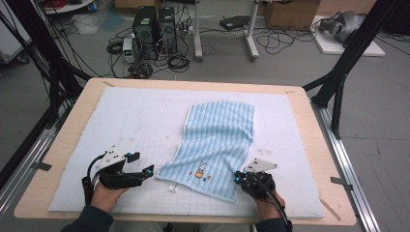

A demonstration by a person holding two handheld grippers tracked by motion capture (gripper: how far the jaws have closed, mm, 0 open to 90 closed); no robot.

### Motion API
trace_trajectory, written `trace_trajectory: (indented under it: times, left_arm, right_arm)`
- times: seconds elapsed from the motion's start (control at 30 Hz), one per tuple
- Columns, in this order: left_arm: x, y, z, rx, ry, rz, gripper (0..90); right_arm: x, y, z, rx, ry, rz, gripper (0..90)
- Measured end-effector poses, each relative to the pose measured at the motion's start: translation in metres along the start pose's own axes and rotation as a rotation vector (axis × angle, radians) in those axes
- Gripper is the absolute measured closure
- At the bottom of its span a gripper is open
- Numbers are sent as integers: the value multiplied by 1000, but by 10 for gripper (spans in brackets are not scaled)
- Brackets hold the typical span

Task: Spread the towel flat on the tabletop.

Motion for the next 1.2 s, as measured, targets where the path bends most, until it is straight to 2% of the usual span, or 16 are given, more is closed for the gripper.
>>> trace_trajectory:
  times: [0.17,0.37,0.4,0.47,0.53,0.6,0.7,0.87,0.97,1.1,1.17,1.2]
  left_arm:
    - [-1,0,2,2,4,1,234]
    - [-6,-4,9,10,2,1,234]
    - [-8,-5,11,7,5,0,234]
    - [-13,-7,16,13,4,-9,235]
    - [-18,-10,22,6,6,-21,254]
    - [-24,-15,29,23,7,-27,272]
    - [-30,-23,45,34,33,-20,303]
    - [-36,-34,70,59,52,-20,370]
    - [-35,-37,84,57,88,-11,388]
    - [-40,-43,101,34,129,25,392]
    - [-42,-46,110,26,148,28,392]
    - [-41,-46,114,14,170,37,391]
  right_arm:
    - [13,-19,-13,33,4,48,844]
    - [25,-38,-28,97,28,49,831]
    - [27,-41,-29,115,34,43,824]
    - [29,-45,-31,123,33,54,782]
    - [28,-46,-33,124,8,72,661]
    - [25,-46,-37,116,-37,93,574]
    - [22,-48,-42,127,-81,112,492]
    - [23,-48,-43,128,-104,125,437]
    - [25,-49,-43,129,-111,135,411]
    - [28,-49,-42,123,-115,150,396]
    - [29,-49,-42,123,-112,149,394]
    - [29,-49,-42,124,-112,148,394]
Point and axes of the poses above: each handheld gripper's, and its own axes: z roughly forward along the jaws, x roughly out of its underside, y roughly to its left, the point moved 8 cm from there along z, roughly forward along the jaws, and after that the axes turned 9 degrees about y, right-handed, at the moved point
